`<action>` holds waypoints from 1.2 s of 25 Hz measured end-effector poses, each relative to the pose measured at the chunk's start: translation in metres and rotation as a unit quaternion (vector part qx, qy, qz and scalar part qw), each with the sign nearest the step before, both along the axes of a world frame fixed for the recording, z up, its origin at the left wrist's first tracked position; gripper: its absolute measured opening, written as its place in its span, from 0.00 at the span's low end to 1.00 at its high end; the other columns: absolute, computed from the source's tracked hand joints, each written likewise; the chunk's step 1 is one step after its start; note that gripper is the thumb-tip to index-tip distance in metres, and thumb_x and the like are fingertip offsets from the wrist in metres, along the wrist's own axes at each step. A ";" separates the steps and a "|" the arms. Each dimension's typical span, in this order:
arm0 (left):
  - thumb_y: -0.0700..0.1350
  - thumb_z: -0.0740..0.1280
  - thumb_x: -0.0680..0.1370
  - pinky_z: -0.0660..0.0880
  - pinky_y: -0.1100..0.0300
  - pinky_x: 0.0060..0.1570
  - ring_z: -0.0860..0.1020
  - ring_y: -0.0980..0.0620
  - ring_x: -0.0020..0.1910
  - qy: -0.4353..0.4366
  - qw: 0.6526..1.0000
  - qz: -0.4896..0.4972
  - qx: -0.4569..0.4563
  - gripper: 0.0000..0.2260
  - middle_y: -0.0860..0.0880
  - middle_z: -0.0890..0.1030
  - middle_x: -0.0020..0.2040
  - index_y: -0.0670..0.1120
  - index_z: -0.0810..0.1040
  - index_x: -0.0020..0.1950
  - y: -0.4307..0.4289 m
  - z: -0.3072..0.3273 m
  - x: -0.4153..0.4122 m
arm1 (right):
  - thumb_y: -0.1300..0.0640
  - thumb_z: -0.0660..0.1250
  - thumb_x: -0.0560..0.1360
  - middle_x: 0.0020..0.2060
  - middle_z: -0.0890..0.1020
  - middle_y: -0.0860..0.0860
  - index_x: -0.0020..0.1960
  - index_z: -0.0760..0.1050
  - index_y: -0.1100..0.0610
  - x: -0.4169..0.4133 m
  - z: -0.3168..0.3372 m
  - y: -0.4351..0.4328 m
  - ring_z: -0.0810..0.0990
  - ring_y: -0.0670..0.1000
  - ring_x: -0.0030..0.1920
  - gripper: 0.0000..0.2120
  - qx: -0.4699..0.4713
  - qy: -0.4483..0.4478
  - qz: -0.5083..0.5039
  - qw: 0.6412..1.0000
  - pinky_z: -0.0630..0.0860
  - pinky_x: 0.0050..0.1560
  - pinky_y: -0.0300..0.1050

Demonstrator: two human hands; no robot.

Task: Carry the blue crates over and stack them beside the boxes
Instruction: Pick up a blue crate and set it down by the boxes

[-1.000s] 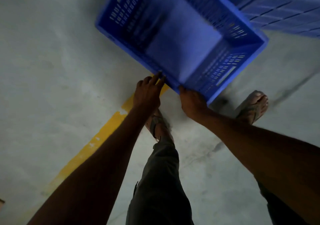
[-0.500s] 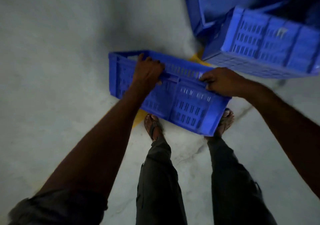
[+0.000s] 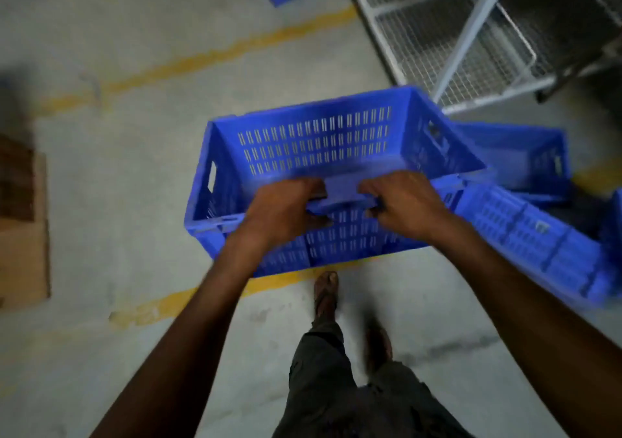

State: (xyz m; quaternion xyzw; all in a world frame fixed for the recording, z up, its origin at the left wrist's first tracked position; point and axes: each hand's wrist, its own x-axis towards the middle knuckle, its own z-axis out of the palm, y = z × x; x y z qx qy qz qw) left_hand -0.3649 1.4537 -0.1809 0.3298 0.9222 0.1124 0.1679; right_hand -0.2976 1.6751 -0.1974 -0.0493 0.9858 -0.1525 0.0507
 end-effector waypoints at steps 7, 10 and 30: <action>0.51 0.72 0.74 0.75 0.53 0.32 0.82 0.39 0.39 0.179 0.971 0.149 -0.052 0.13 0.46 0.84 0.37 0.58 0.81 0.59 -0.163 0.099 0.158 | 0.64 0.72 0.55 0.34 0.83 0.52 0.45 0.82 0.52 0.072 0.091 -0.104 0.83 0.59 0.35 0.18 -0.033 0.214 0.147 0.965 0.76 0.34 0.47; 0.53 0.73 0.74 0.76 0.52 0.31 0.82 0.38 0.38 0.233 0.949 0.206 -0.057 0.14 0.44 0.84 0.37 0.55 0.82 0.59 -0.218 0.130 0.212 | 0.64 0.76 0.56 0.38 0.83 0.51 0.48 0.81 0.53 0.081 0.125 -0.162 0.82 0.58 0.40 0.21 -0.025 0.225 0.234 0.946 0.75 0.39 0.49; 0.67 0.64 0.75 0.71 0.48 0.65 0.71 0.51 0.71 0.188 0.727 0.659 -0.042 0.17 0.57 0.76 0.69 0.60 0.82 0.56 -0.773 0.122 0.543 | 0.44 0.75 0.70 0.56 0.83 0.48 0.64 0.78 0.45 0.214 0.095 -0.807 0.79 0.53 0.60 0.23 0.014 -0.044 0.550 0.834 0.74 0.52 0.45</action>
